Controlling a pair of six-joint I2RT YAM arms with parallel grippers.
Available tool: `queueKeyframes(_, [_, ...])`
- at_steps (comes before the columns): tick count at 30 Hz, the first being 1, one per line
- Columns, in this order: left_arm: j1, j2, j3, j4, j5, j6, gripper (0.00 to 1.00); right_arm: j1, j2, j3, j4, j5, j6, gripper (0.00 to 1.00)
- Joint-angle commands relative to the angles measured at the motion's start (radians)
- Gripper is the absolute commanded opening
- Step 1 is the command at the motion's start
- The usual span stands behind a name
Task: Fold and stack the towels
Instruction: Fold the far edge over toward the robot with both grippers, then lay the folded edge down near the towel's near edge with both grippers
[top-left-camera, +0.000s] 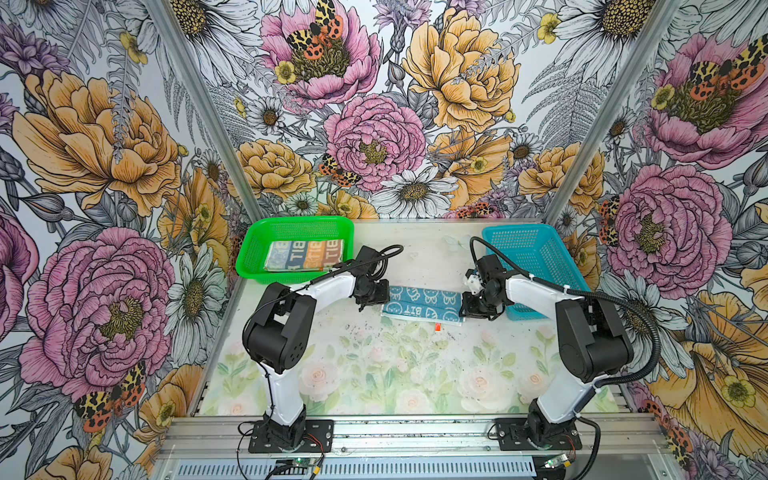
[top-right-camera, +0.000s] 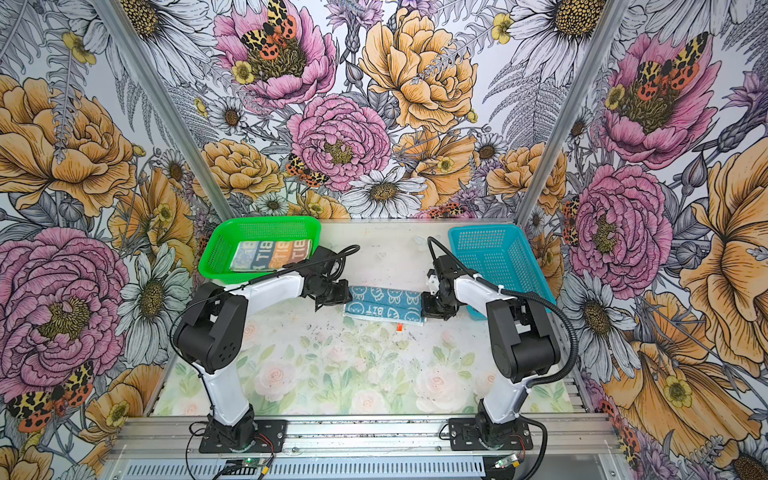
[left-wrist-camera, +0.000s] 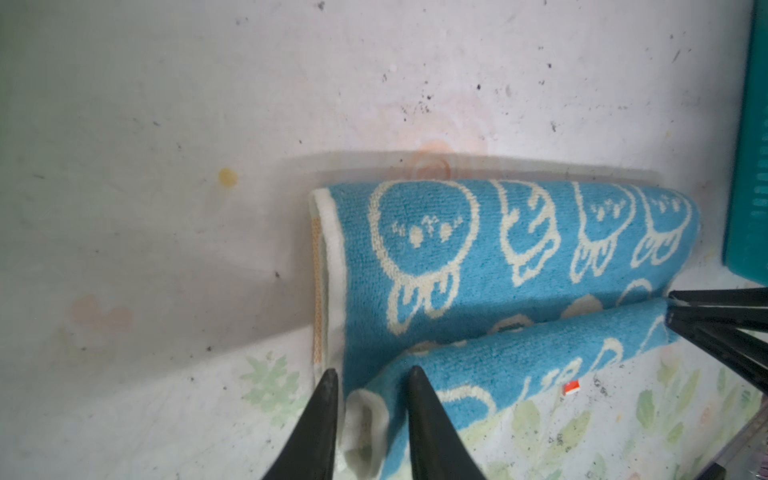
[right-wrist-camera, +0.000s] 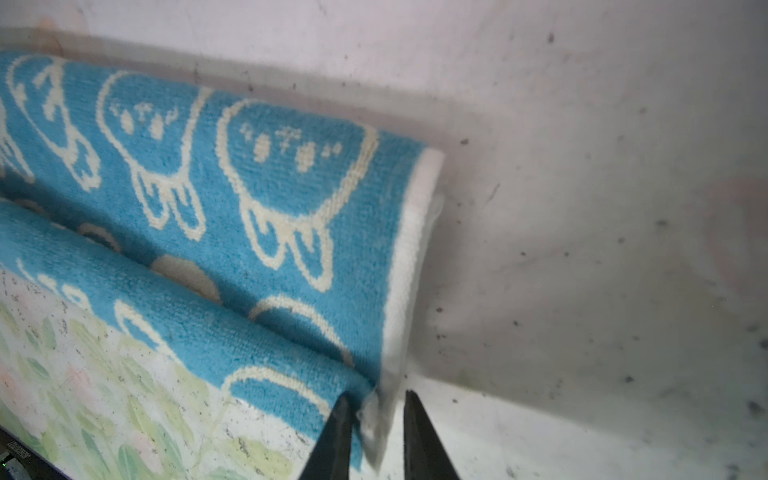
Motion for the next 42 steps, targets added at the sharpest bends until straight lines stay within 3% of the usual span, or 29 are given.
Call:
queueKeyframes(1, [0.005,-0.025,0.033,0.016,-0.020,-0.013,0.54,0.011,-0.066,0.006,0.002,0.005,0.012,0.35])
queueKeyframes(7, [-0.014,-0.099,0.065,0.005,0.005,-0.050,0.99,0.010,-0.175,0.000,0.003,-0.047,0.054,0.65])
queueKeyframes(10, [-0.033,-0.095,0.086,0.019,0.062,-0.112,0.99,0.011,-0.176,0.004,0.017,-0.104,0.084,0.74])
queueKeyframes(15, [-0.101,-0.076,0.069,0.079,0.118,-0.189,0.99,0.035,-0.156,-0.042,0.115,-0.196,0.147,0.82])
queueKeyframes(19, [-0.115,-0.057,0.022,0.102,0.131,-0.206,0.99,0.049,-0.127,-0.074,0.144,-0.195,0.159,0.85])
queueKeyframes(27, [-0.071,-0.136,-0.072,0.014,0.082,-0.143,0.99,0.029,-0.216,-0.186,0.138,-0.081,0.173,0.83])
queueKeyframes(36, [-0.067,-0.198,-0.154,-0.093,0.042,-0.096,0.98,0.034,-0.203,-0.249,0.155,-0.065,0.184,0.69])
queueKeyframes(38, [-0.068,-0.201,-0.167,-0.102,0.040,-0.092,0.95,0.033,-0.197,-0.249,0.164,-0.068,0.190,0.63])
queueKeyframes(42, [-0.078,-0.184,-0.170,-0.112,0.029,-0.085,0.78,0.034,-0.179,-0.244,0.181,-0.065,0.195,0.48])
